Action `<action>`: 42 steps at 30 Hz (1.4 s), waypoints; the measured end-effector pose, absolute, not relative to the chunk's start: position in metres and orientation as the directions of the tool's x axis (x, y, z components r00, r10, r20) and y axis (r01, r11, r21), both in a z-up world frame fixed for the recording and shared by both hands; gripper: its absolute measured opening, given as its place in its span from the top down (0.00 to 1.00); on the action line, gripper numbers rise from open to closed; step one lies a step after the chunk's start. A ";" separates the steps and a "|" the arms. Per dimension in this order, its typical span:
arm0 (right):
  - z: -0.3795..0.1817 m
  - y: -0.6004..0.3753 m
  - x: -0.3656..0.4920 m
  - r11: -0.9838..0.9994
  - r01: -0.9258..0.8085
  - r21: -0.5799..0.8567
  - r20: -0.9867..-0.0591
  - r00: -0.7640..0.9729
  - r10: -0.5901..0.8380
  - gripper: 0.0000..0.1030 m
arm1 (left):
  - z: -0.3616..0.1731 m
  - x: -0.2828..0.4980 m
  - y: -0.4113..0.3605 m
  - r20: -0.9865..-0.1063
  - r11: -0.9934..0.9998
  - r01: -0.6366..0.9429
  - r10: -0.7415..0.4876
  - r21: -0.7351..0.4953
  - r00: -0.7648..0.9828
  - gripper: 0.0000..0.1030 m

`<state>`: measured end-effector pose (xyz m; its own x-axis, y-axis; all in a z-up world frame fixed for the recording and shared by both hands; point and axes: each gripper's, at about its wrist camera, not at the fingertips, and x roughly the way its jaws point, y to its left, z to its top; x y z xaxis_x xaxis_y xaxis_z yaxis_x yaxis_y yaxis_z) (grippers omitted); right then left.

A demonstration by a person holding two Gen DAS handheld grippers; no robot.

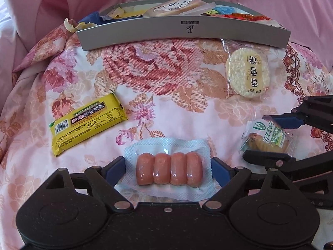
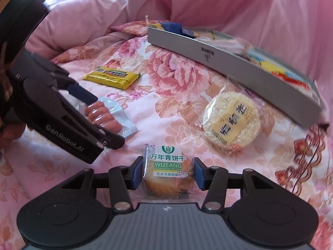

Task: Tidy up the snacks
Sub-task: 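Lift and carry the sausage pack and WUTANG biscuit with both tools over the tray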

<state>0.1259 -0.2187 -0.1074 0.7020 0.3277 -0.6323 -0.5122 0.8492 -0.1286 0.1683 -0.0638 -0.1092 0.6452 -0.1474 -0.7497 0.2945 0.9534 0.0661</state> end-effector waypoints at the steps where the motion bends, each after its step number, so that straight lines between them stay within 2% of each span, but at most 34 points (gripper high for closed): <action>1: -0.107 -0.221 0.128 0.855 -0.507 -0.105 -0.637 0.695 0.334 0.47 | -0.109 0.168 -0.064 -0.748 0.954 0.293 -0.148 0.064 0.647 0.16; 5: -0.106 -0.221 0.127 0.858 -0.503 -0.103 -0.633 0.698 0.334 0.49 | -0.108 0.167 -0.063 -0.739 0.958 0.281 -0.150 0.055 0.656 0.17; 12: -0.107 -0.207 0.112 0.818 -0.497 -0.289 -0.575 0.774 0.267 0.49 | -0.103 0.168 -0.058 -0.712 0.969 0.243 -0.147 0.034 0.687 0.19; 28: -0.107 -0.205 0.111 0.808 -0.487 -0.332 -0.548 0.797 0.255 0.49 | -0.091 0.164 -0.053 -0.632 0.978 0.207 -0.173 -0.020 0.756 0.20; 35: -0.102 -0.204 0.106 0.800 -0.438 -0.410 -0.470 0.853 0.225 0.49 | -0.079 0.165 -0.051 -0.568 0.982 0.177 -0.186 -0.071 0.802 0.20; 42: -0.084 -0.208 0.102 0.807 -0.342 -0.481 -0.327 0.924 0.197 0.49 | -0.045 0.174 -0.054 -0.470 0.985 0.143 -0.171 -0.096 0.866 0.20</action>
<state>0.1024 -0.2076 -0.0841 0.9243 0.1966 -0.3272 -0.3421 0.8071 -0.4812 0.1741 -0.0537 -0.0445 0.8657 -0.1715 -0.4703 0.1429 0.9851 -0.0961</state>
